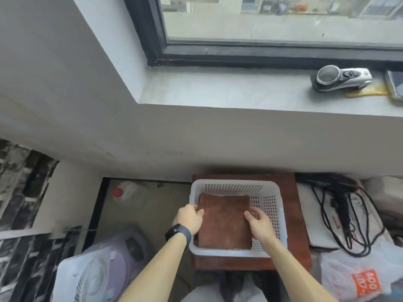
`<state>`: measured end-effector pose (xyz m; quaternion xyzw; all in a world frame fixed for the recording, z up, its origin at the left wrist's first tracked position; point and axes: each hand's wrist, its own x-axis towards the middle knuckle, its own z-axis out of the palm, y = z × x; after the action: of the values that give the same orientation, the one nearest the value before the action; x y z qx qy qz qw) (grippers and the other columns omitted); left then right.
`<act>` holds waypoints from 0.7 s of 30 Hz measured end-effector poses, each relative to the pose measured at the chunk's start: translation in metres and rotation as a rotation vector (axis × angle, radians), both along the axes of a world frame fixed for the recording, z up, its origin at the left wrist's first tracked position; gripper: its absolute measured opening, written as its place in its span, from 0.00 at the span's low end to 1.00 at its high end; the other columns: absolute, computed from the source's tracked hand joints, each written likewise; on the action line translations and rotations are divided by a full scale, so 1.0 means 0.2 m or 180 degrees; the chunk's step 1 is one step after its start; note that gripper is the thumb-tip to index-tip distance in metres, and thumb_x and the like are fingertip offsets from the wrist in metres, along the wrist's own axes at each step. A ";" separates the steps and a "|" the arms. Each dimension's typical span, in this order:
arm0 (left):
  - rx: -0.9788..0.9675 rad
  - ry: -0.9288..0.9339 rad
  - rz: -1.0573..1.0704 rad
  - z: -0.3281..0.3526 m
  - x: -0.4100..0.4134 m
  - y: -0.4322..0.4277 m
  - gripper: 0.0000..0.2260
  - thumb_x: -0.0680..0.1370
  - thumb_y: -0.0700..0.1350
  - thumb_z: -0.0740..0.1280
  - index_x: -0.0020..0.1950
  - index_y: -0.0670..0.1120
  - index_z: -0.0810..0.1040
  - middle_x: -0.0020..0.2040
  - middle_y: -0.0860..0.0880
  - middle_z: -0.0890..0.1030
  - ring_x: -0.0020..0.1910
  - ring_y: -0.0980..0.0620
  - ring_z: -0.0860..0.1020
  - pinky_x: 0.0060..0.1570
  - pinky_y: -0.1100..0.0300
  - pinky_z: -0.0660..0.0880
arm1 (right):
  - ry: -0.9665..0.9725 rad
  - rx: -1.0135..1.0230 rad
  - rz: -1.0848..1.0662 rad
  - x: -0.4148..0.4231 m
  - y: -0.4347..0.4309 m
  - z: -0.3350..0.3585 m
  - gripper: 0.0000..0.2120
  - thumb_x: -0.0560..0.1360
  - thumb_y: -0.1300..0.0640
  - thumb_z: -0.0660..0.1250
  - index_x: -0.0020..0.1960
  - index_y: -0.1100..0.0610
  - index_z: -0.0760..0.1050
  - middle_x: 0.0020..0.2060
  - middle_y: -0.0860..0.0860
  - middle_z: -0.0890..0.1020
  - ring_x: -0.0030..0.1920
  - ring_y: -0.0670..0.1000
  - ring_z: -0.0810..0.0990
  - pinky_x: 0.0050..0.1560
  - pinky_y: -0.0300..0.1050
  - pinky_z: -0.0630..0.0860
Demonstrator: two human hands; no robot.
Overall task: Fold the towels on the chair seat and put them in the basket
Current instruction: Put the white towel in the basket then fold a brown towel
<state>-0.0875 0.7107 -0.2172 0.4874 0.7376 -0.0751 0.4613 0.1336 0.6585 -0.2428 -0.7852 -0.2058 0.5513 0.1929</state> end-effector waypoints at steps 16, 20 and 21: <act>0.1104 0.0821 -0.3363 -0.09 0.06 -0.07 0.37 0.79 0.57 0.62 0.81 0.46 0.48 0.81 0.42 0.48 0.79 0.43 0.47 0.75 0.39 0.42 | -0.1558 0.1188 0.2799 0.01 -0.12 -0.08 0.40 0.67 0.52 0.65 0.78 0.46 0.59 0.80 0.47 0.53 0.80 0.50 0.50 0.78 0.49 0.50; 0.0577 0.1350 -0.3616 -0.19 0.07 0.01 0.43 0.78 0.62 0.63 0.80 0.45 0.42 0.80 0.40 0.43 0.79 0.42 0.42 0.72 0.35 0.33 | -0.1807 0.0827 0.3640 0.01 -0.08 -0.17 0.40 0.74 0.54 0.57 0.82 0.51 0.42 0.79 0.48 0.37 0.79 0.50 0.35 0.79 0.58 0.45; 0.0501 0.1405 -0.3589 -0.21 0.07 0.02 0.44 0.77 0.62 0.63 0.80 0.45 0.41 0.80 0.40 0.43 0.79 0.42 0.42 0.71 0.35 0.31 | -0.1766 0.0635 0.3785 0.03 -0.07 -0.18 0.38 0.77 0.52 0.55 0.81 0.51 0.38 0.78 0.48 0.34 0.79 0.51 0.34 0.79 0.60 0.44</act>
<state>-0.0730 0.7141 -0.2600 0.8084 0.4474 -0.3522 0.1493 0.1387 0.6454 -0.2797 -0.6290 -0.6962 0.3195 -0.1326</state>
